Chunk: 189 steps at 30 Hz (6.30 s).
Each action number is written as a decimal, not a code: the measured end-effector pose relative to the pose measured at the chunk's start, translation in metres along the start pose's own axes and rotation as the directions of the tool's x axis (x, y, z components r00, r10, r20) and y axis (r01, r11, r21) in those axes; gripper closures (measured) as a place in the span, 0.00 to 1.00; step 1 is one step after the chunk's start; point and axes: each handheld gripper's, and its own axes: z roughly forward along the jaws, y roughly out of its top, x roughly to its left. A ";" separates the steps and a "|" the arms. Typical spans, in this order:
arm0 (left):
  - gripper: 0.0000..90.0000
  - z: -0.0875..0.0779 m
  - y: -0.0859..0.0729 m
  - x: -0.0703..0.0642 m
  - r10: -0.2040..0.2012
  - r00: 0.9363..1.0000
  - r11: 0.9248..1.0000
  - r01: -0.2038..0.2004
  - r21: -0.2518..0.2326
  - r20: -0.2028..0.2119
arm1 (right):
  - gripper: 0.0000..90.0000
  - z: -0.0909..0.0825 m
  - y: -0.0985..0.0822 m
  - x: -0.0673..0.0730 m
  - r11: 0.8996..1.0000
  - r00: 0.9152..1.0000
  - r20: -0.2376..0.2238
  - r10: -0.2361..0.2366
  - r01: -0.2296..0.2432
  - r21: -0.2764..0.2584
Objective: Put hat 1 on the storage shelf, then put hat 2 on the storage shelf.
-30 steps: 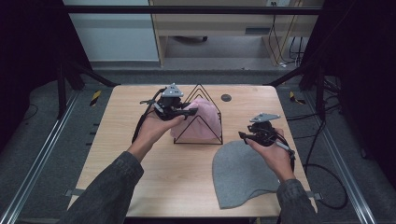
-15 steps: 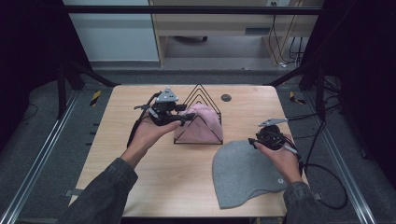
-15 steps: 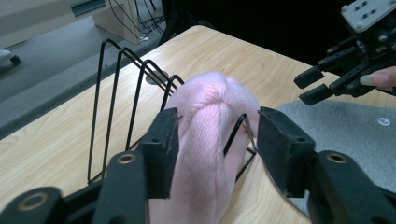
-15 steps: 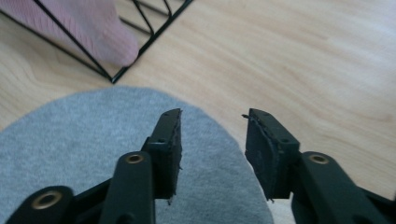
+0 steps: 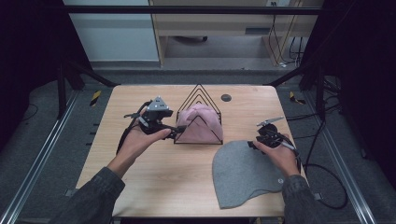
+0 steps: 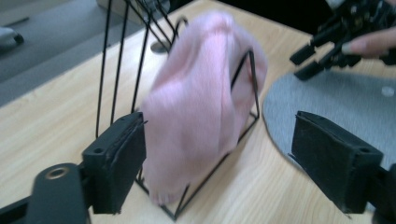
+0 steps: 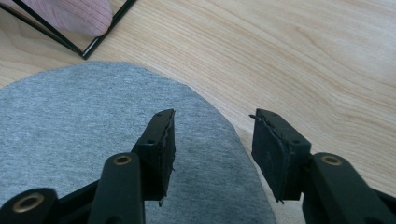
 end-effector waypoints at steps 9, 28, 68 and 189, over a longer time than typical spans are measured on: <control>0.14 -0.001 -0.019 -0.007 0.012 1.000 0.998 -0.013 0.055 0.011 | 0.51 0.008 0.000 0.000 0.999 1.000 -0.008 -0.001 0.001 0.038; 0.14 0.001 -0.047 -0.014 0.019 0.999 0.993 -0.021 0.114 0.026 | 0.68 0.009 -0.003 0.004 0.997 1.000 0.001 -0.030 0.030 0.071; 0.14 0.007 -0.119 -0.005 -0.062 0.990 0.974 0.033 0.223 0.124 | 0.96 -0.061 0.002 0.054 0.963 0.975 -0.083 -0.208 0.189 -0.191; 0.98 -0.088 0.086 -0.011 0.163 0.985 0.986 -0.164 0.014 0.047 | 0.96 -0.198 0.130 0.131 0.786 0.937 -0.102 -0.334 0.217 -0.579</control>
